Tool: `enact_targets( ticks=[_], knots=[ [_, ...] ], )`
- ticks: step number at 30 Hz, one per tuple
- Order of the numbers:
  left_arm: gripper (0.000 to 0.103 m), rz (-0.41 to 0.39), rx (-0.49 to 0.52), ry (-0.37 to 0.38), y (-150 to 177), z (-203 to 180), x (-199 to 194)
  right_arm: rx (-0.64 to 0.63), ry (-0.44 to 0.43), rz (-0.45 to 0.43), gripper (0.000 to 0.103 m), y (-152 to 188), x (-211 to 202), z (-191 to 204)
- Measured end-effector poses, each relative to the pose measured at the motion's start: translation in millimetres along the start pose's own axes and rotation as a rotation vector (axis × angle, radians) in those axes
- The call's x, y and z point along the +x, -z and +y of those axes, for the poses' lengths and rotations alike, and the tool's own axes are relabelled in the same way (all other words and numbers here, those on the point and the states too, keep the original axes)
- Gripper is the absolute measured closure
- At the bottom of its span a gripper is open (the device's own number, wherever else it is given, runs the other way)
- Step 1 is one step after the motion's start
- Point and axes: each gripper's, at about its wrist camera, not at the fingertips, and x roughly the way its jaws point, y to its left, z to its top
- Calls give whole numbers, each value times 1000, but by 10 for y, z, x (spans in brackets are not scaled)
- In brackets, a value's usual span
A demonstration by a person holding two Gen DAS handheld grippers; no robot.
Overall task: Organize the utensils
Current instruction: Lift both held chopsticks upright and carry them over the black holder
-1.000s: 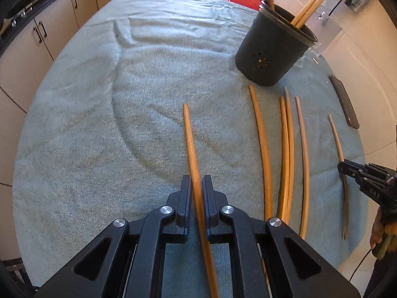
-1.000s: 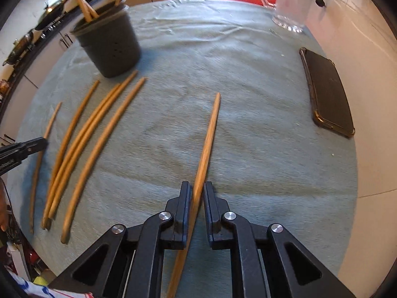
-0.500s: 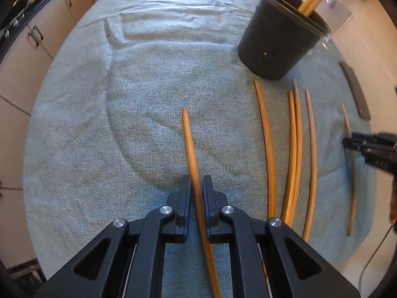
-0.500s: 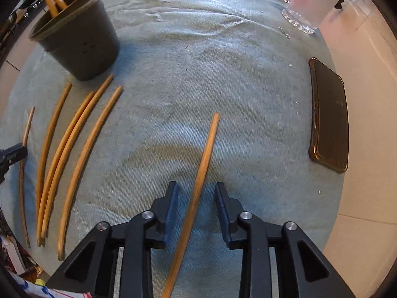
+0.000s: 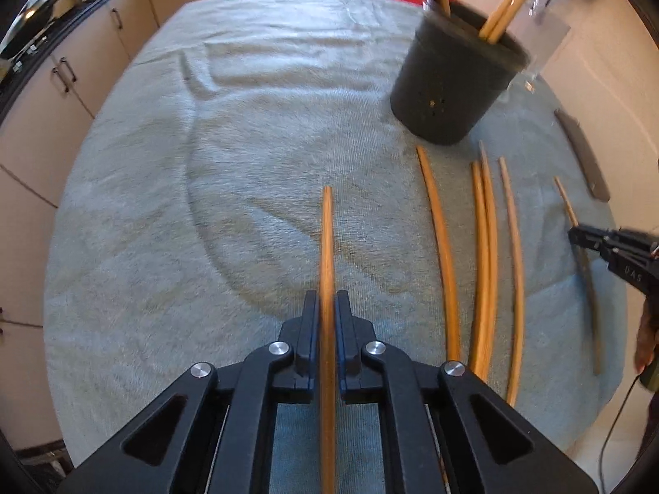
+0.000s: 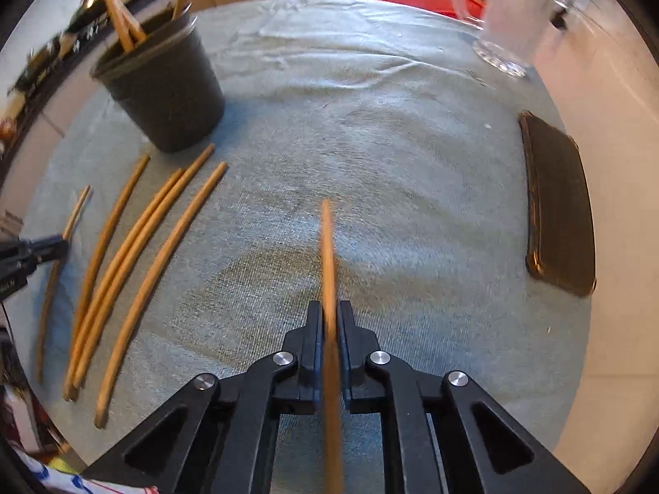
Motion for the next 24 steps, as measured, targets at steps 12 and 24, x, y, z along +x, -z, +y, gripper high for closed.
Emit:
enact_targets(
  ticks=[12,24],
  knots=[
    [97,-352,1,54,387,-147,-1183,78,-94,-316,96,546,-805,106],
    [97,-607,50,84,443,-389,-1863,110,-107,-567,96,518,-1422,230]
  ],
)
